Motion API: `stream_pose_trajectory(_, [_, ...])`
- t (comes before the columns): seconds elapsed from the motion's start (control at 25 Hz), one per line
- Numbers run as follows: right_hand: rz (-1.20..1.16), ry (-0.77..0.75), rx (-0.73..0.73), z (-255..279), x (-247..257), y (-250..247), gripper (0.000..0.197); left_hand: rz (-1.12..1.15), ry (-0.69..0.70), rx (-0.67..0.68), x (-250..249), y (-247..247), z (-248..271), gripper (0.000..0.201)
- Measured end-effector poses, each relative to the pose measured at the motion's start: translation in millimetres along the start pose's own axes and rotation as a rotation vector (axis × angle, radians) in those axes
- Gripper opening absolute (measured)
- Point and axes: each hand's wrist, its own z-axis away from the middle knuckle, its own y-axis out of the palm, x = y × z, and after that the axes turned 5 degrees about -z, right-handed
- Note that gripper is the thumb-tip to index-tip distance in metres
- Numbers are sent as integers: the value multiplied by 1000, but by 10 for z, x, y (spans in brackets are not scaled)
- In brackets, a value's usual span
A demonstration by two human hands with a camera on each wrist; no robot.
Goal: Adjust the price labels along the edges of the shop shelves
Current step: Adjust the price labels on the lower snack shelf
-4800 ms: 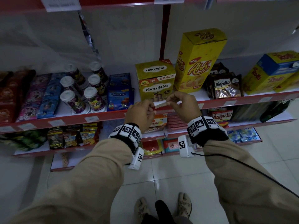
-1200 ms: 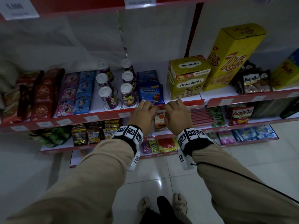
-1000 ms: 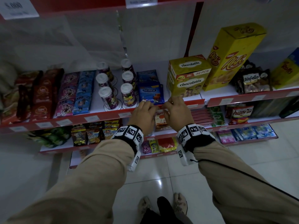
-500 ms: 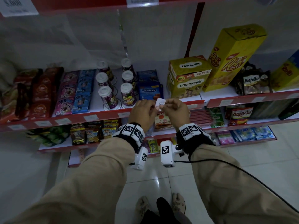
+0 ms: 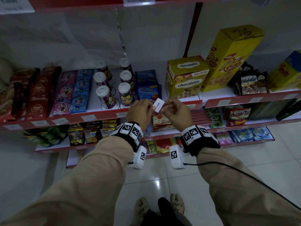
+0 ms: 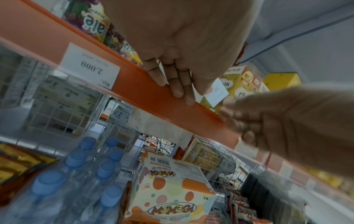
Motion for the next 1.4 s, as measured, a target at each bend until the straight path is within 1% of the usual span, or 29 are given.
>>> stream_pose_trajectory(0.04, [76, -109, -4, -15, 34, -23, 27, -16, 15, 8, -2, -13, 0, 20])
stream_pose_trajectory(0.12, [251, -307, 58, -83, 105, -63, 31, -69, 52, 33, 1, -37, -1, 17])
stream_pose_trajectory(0.2, [506, -425, 166, -168, 173, -82, 26, -122, 73, 59, 14, -57, 3, 14])
stream_pose_trajectory(0.24, [597, -452, 201, -200, 192, -90, 22, -128, 78, 60, 22, -66, 7, 14])
stream_pose_trajectory(0.28, [626, -453, 212, -217, 196, -97, 18, -120, 81, 49, 27, -76, 18, 13])
stream_pose_trajectory(0.32, [606, -432, 201, -227, 188, -108, 16, -108, 82, 31, 28, -85, 27, 13])
stream_pose_trajectory(0.44, [437, -276, 92, -228, 139, -117, 11, -119, 82, -10, 59, -105, 65, 17])
stream_pose_trajectory(0.52, [352, -221, 45, -249, 113, -92, 9, -170, 78, -11, 126, -124, 78, 18])
stream_pose_trajectory(0.68, [332, -234, 72, -284, 96, 28, 8, -206, 74, -9, 263, -172, 104, 15])
stream_pose_trajectory(0.76, [331, -247, 85, -280, 73, 78, 8, -169, 70, -31, 273, -170, 107, 16])
stream_pose_trajectory(0.84, [348, -262, 104, -259, 49, 115, 11, -117, 56, -35, 265, -153, 100, 21])
stream_pose_trajectory(0.92, [396, -270, 124, -237, 33, 130, 16, -136, 67, -19, 263, -123, 100, 26])
stream_pose_trajectory(1.04, [506, -295, 118, -193, 30, 134, 19, -230, 93, 11, 271, -100, 116, 27])
stream_pose_trajectory(1.12, [644, -320, 152, -161, 40, 132, 22, -286, 96, 34, 260, -91, 115, 29])
stream_pose_trajectory(1.24, [945, -328, 241, -143, 62, 157, 28, -379, 88, 43, 211, -96, 108, 28])
stream_pose_trajectory(1.32, [1045, -311, 242, -148, 66, 179, 26, -422, 87, 39, 180, -101, 110, 28])
stream_pose_trajectory(1.4, [1071, -305, 225, -140, 55, 196, 24, -432, 95, 42, 178, -99, 129, 30])
